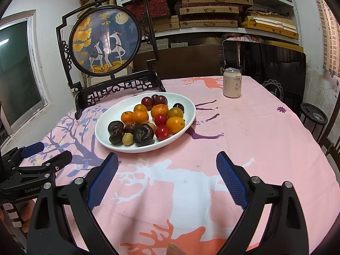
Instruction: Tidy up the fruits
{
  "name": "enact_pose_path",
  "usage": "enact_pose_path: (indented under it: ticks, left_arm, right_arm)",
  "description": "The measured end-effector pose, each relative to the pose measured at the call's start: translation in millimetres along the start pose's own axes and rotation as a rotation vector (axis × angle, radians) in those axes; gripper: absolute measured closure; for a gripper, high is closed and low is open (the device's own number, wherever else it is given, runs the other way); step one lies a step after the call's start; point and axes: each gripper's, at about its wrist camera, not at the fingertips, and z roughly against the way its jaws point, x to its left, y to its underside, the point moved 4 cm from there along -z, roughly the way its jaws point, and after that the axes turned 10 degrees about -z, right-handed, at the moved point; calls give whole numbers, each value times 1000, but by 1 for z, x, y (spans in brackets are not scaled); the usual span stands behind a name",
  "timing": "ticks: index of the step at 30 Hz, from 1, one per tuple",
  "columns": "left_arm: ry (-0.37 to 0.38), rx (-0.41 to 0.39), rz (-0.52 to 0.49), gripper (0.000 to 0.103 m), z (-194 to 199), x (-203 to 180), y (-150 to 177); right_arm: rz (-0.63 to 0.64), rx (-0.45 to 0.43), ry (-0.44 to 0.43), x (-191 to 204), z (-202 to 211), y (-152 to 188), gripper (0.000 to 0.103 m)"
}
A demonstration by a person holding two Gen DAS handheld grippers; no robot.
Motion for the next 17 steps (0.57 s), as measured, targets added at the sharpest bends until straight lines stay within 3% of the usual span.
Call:
enact_pose_path:
  ticks: [5, 17]
  left_arm:
    - [-32, -23, -23, 2, 6, -3, 1]
    - [-1, -4, -21, 2, 2, -5, 0]
  right_arm:
    - [0, 0, 1, 0, 0, 0, 10]
    - [0, 0, 1, 0, 0, 0, 10]
